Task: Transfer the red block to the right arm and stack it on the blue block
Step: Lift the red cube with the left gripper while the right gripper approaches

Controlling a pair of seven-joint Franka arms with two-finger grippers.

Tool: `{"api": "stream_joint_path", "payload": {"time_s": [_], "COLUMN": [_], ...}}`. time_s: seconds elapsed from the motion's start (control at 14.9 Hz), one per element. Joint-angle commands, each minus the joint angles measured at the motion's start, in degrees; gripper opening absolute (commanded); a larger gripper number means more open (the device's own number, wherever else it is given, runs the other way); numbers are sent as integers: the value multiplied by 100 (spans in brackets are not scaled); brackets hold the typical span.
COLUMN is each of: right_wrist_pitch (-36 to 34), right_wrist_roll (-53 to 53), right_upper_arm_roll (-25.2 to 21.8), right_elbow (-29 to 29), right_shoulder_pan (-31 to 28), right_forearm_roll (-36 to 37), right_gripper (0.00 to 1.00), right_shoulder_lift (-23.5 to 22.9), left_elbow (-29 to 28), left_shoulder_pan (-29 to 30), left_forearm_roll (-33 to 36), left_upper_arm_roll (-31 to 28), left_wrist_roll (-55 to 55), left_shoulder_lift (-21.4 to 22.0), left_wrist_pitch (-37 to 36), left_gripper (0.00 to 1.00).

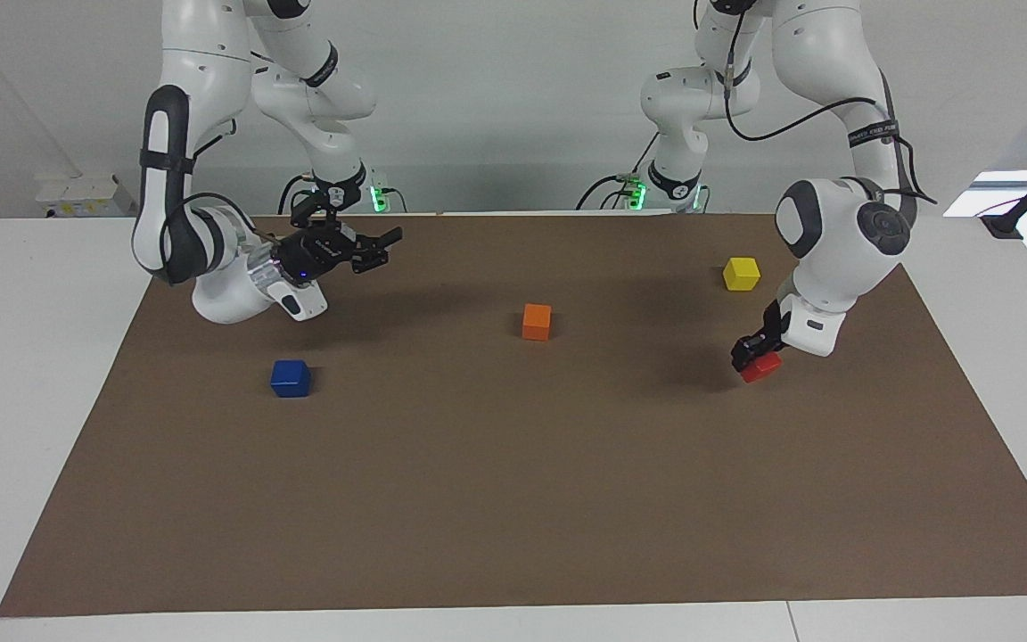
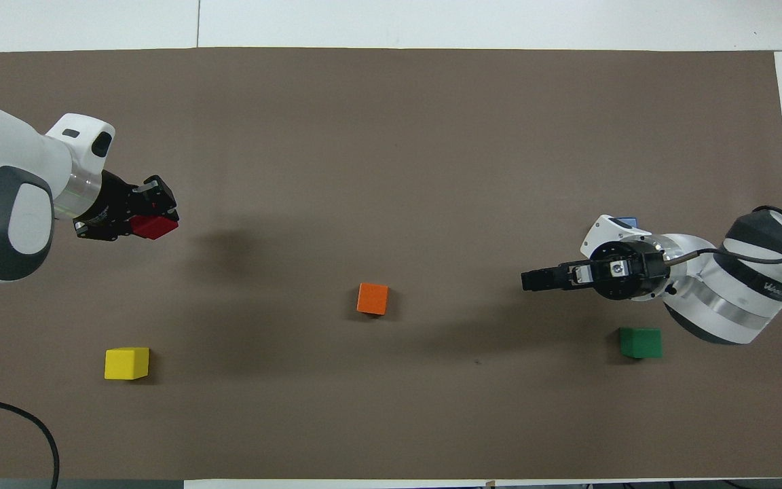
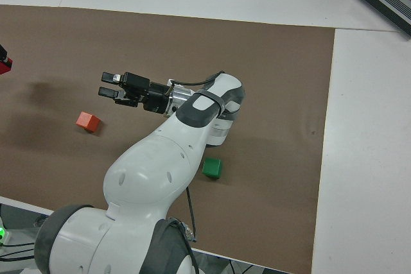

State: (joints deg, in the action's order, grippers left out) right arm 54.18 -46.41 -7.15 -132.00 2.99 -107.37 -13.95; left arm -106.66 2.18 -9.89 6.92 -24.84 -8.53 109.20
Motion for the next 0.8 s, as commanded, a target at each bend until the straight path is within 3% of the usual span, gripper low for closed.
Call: {"api": "stream_joint_path", "payload": {"time_s": [0.0,0.13,0.33,0.54,0.74], "right_wrist_pitch": [-242,-172,205,531,812], "right_wrist_roll": [-88,-88,-498,-703,-729], "right_upper_arm_roll": [3,3,3,3,3], "right_elbow": [-71,-62,16,105,105], "right_shoulder_pan": [315,464,895,1220,1528], "right_forearm_roll": [-504,-758,-1373,-1628,-1787], "right_gripper": [100,100,100,100,100], "right_shoulder_lift": [-214,-223,-249,-275,-284], "left_elbow": [-4,-4,-4,189,181], "left_shoulder_pan": [-16,-60,-261,-359,-385], "left_forearm_roll": [-591,-995,-1689,-2349,-2771], "left_upper_arm_roll": [-59,2,212,624,977], "left_wrist_roll": [-529,-1134,-2897,-4893,-6072], "left_shoulder_lift": [596,922,1300,1345,1345], "left_wrist_pitch": [-661,-925,-1032,-857,-620], "left_gripper": [0,0,0,0,0]}}
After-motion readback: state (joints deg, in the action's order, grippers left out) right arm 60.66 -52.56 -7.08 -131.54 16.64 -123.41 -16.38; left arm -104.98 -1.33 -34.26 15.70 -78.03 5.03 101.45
